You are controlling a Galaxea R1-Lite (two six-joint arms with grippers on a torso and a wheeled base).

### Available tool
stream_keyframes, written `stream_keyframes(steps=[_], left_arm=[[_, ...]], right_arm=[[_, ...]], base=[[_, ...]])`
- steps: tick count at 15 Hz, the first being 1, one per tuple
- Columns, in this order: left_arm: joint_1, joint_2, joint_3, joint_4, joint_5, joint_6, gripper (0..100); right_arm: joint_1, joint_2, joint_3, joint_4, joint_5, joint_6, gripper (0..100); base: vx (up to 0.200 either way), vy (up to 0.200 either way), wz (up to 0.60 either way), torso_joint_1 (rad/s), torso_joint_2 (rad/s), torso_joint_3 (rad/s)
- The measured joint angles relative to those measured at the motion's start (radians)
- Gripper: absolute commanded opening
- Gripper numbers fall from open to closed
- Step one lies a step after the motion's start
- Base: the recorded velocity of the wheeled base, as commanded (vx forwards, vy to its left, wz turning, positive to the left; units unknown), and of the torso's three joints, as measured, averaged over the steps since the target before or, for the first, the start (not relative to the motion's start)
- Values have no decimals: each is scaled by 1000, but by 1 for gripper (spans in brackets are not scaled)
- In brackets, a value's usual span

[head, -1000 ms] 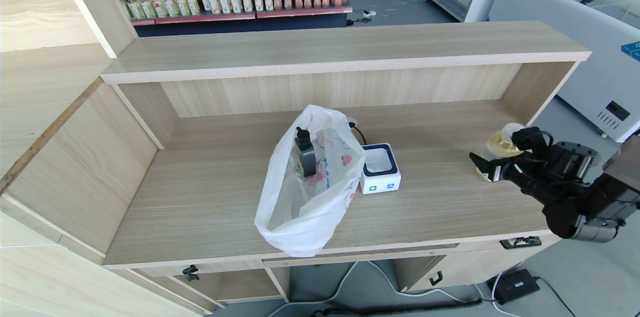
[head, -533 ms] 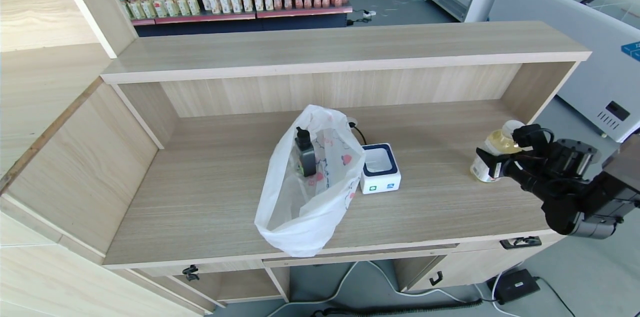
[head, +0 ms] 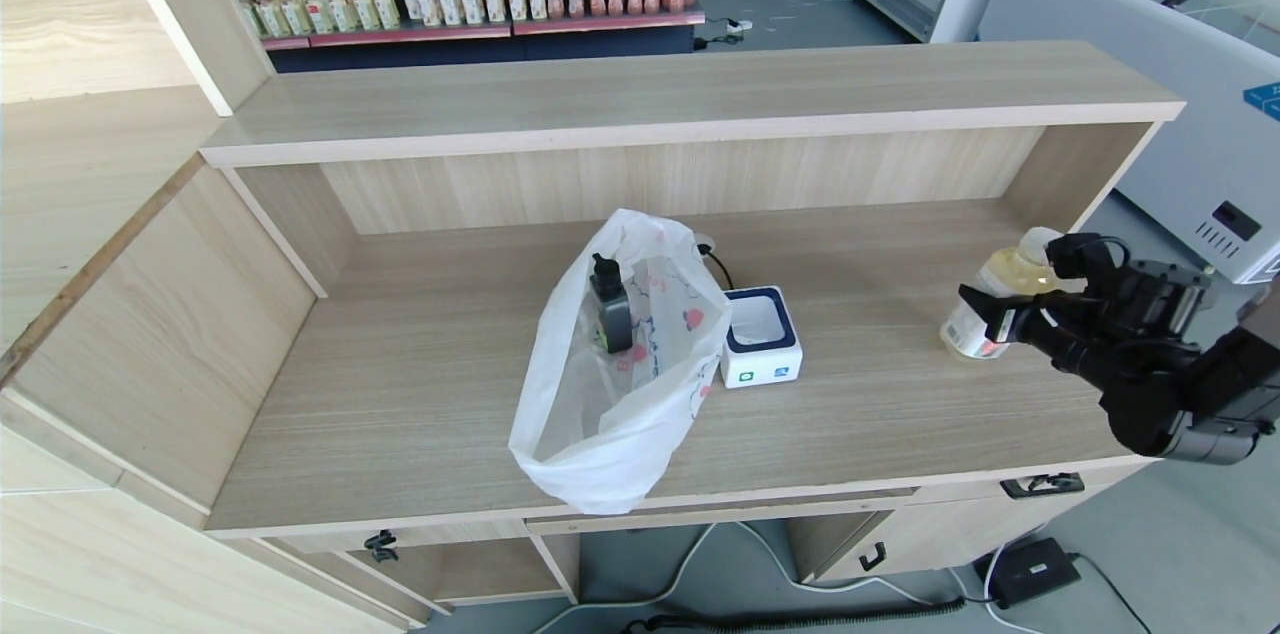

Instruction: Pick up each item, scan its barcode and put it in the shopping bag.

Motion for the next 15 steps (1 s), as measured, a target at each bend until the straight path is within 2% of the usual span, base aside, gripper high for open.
stream_keyframes(steps=[3,5,8,10,12,15], left_arm=[[0,0,0,0,0,0,100],[0,0,0,0,0,0,100],[0,0,0,0,0,-1,100],[0,0,0,0,0,-1,100],[0,0,0,0,0,-1,100],[0,0,0,0,0,0,100]], right_arm=[[10,-199,-3,279,53,154,0],[27,-369,-49,519,158,295,0],[87,-574,-235,857,361,442,0],[193,-670,-378,1033,430,482,0],[297,-740,-449,1098,471,494,0],[381,-823,-386,1109,509,476,0]], base=[[0,0,0,0,0,0],[0,0,0,0,0,0],[0,0,0,0,0,0],[0,0,0,0,0,0],[0,0,0,0,0,0],[0,0,0,0,0,0]])
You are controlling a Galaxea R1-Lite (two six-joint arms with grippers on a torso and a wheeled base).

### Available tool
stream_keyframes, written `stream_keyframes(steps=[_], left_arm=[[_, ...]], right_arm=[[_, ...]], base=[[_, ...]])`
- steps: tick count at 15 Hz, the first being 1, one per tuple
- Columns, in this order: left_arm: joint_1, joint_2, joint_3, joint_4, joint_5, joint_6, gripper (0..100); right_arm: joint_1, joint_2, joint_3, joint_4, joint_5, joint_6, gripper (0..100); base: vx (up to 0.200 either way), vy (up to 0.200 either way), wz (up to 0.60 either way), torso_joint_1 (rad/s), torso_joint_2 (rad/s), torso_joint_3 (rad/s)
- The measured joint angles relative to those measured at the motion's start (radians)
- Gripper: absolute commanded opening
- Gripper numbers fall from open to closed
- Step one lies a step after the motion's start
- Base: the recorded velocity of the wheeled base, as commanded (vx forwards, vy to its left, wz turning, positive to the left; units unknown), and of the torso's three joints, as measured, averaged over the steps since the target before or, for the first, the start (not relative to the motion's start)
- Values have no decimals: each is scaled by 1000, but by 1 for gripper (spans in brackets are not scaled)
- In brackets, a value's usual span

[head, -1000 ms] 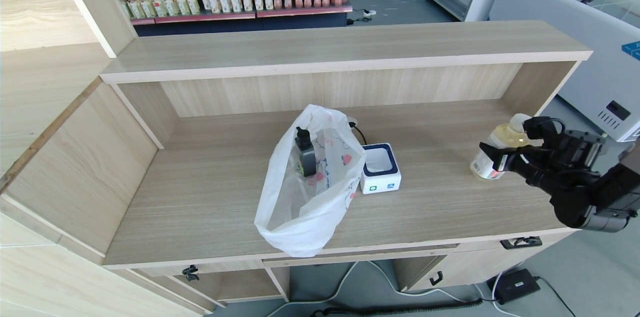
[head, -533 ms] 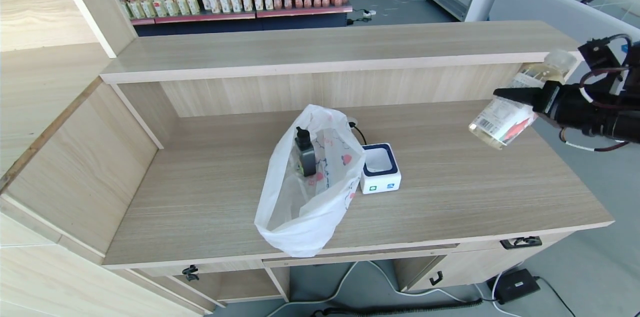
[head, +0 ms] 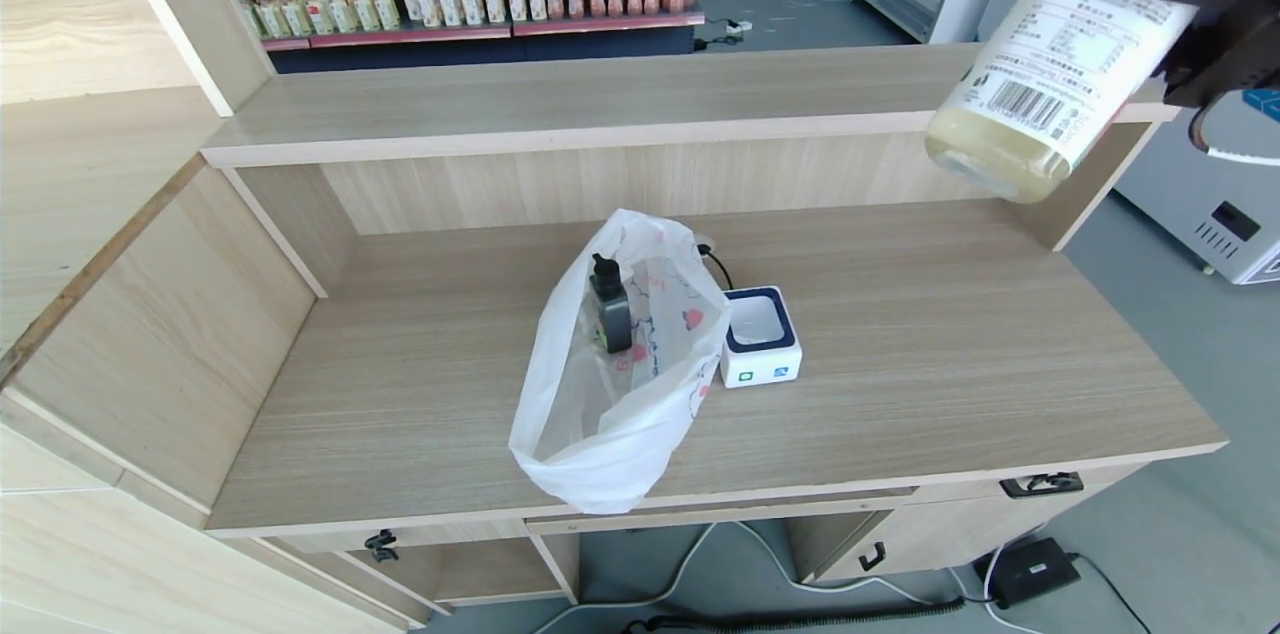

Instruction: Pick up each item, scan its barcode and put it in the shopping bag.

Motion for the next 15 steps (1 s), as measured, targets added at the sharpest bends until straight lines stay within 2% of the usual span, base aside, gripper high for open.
stream_keyframes(steps=[6,12,15], left_arm=[[0,0,0,0,0,0,100],[0,0,0,0,0,0,100],[0,0,0,0,0,0,100]], right_arm=[[102,-178,293,3,4,-88,0],[161,-304,474,7,-1,-96,0],[177,-347,518,6,-1,-97,0]], base=[[0,0,0,0,0,0],[0,0,0,0,0,0],[0,0,0,0,0,0]])
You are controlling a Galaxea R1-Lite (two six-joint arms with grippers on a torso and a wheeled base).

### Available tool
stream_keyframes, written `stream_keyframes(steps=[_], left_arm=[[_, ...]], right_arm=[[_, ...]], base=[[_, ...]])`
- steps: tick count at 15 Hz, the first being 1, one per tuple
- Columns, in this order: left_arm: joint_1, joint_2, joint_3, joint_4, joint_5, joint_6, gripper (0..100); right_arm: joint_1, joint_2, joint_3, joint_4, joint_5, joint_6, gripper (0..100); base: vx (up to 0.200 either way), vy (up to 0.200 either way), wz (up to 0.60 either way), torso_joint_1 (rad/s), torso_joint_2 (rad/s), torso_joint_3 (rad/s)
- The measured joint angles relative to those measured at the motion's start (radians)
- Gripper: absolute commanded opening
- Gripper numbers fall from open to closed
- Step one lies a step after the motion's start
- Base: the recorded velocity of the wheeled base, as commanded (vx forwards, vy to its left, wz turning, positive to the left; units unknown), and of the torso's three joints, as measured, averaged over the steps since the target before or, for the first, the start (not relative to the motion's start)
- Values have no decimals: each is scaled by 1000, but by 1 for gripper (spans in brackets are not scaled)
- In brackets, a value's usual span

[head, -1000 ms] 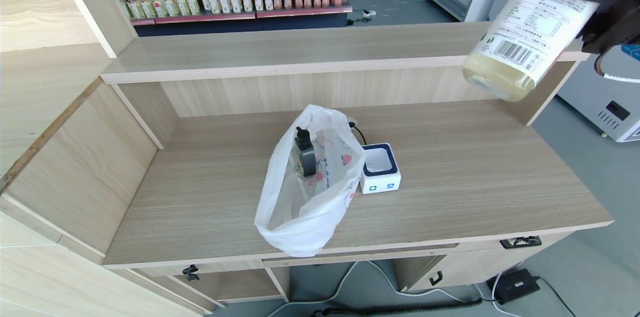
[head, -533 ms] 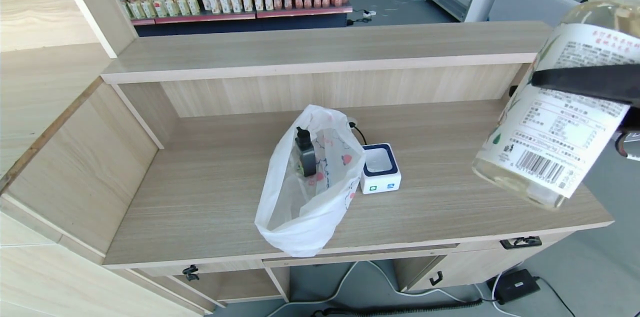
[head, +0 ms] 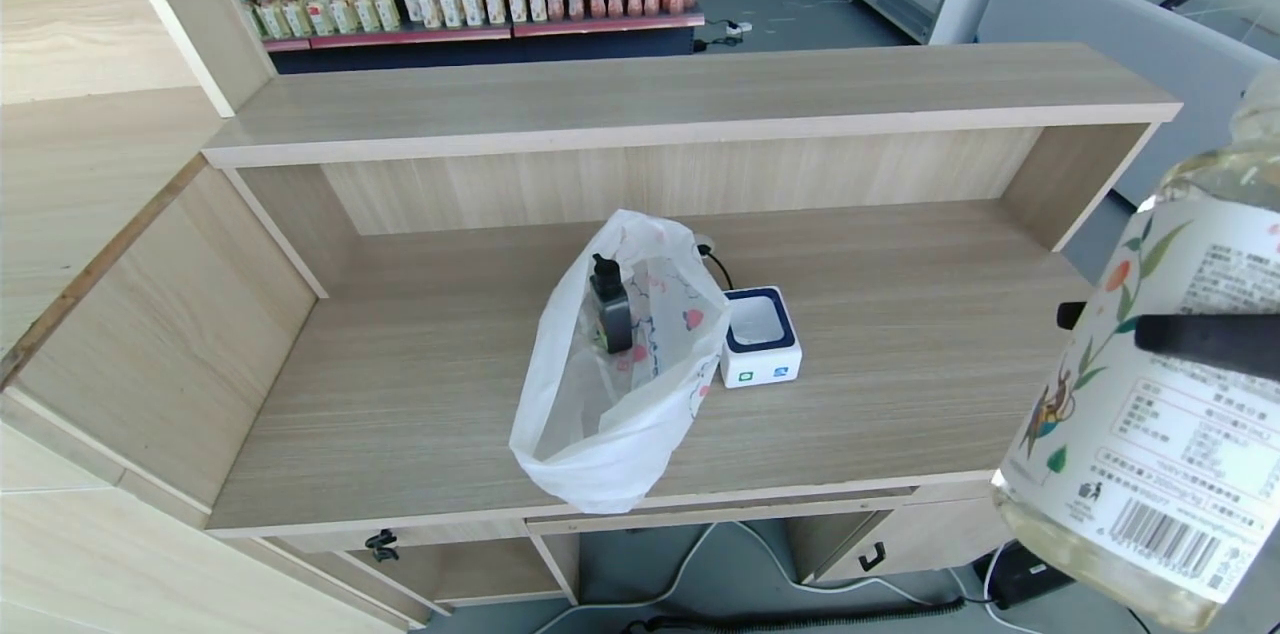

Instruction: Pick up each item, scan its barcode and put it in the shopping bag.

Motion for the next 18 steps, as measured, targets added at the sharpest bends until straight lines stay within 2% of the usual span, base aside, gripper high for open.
stream_keyframes(steps=[15,18], left_arm=[[0,0,0,0,0,0,100],[0,0,0,0,0,0,100]], right_arm=[[-3,-37,9,-2,-36,-1,0],[-25,-18,-2,-8,-110,-99,0]], base=[[0,0,0,0,0,0],[0,0,0,0,0,0]])
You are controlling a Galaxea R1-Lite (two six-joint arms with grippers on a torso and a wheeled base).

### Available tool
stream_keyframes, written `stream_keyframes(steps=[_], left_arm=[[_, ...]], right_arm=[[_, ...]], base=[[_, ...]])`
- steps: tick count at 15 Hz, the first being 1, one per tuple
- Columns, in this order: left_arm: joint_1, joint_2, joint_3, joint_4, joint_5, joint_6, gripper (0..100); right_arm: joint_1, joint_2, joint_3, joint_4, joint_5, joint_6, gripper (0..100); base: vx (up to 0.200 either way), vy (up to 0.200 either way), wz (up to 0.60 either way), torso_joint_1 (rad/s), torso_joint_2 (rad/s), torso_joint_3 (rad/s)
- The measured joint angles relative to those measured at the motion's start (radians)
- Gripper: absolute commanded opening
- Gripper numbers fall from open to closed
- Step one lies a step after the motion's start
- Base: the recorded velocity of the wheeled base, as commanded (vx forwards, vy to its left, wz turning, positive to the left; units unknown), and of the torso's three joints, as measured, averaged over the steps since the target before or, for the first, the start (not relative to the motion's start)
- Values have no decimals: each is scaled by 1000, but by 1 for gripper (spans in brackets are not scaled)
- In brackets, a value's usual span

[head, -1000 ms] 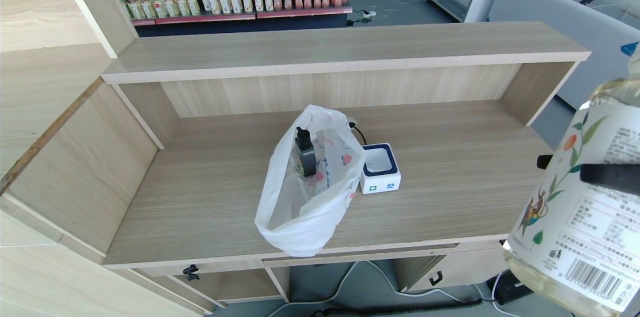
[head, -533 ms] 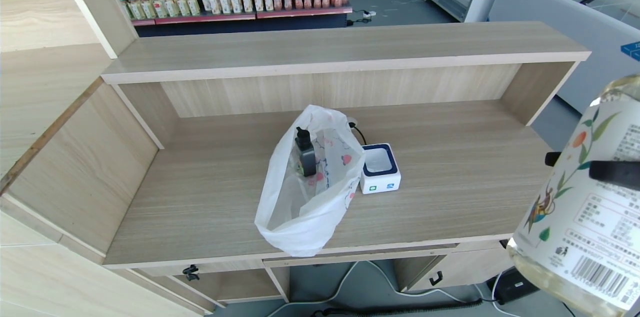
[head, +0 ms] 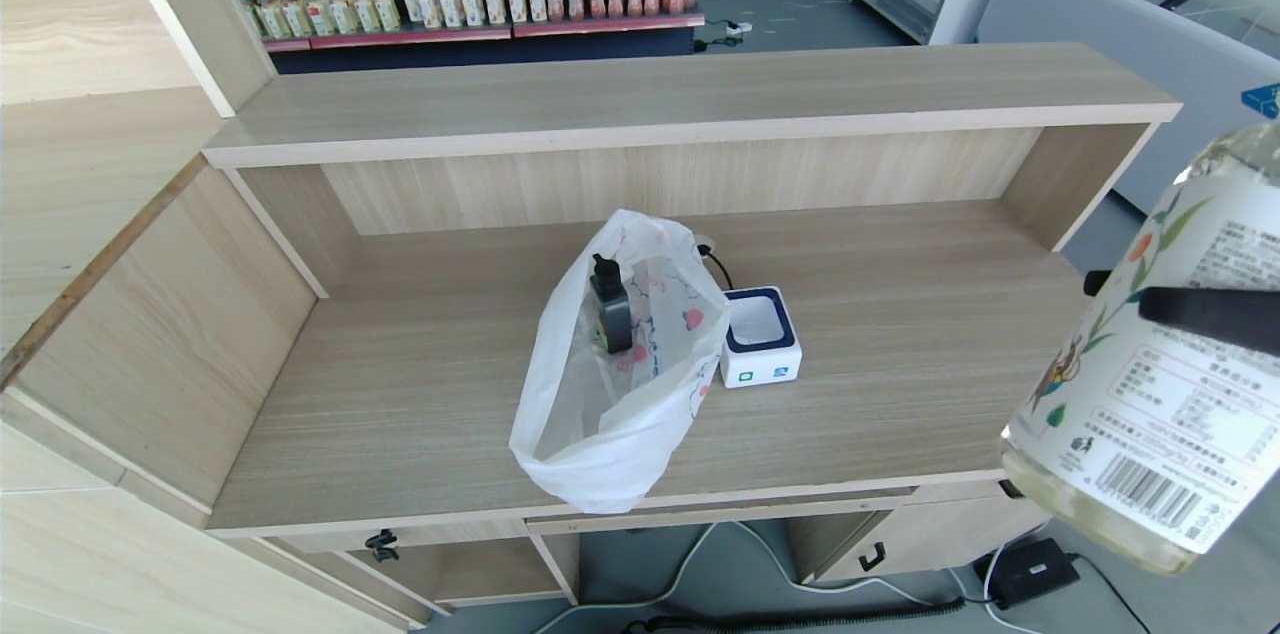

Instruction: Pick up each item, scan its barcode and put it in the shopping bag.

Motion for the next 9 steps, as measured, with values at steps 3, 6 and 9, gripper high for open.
stream_keyframes(steps=[3,6,9], left_arm=[[0,0,0,0,0,0,100],[0,0,0,0,0,0,100],[0,0,0,0,0,1,100]], right_arm=[[-142,68,-3,-1,-136,-391,0],[-365,155,1,-5,-185,-770,0],[-549,257,12,-166,-194,-1018,0]], base=[[0,0,0,0,0,0],[0,0,0,0,0,0],[0,0,0,0,0,0]])
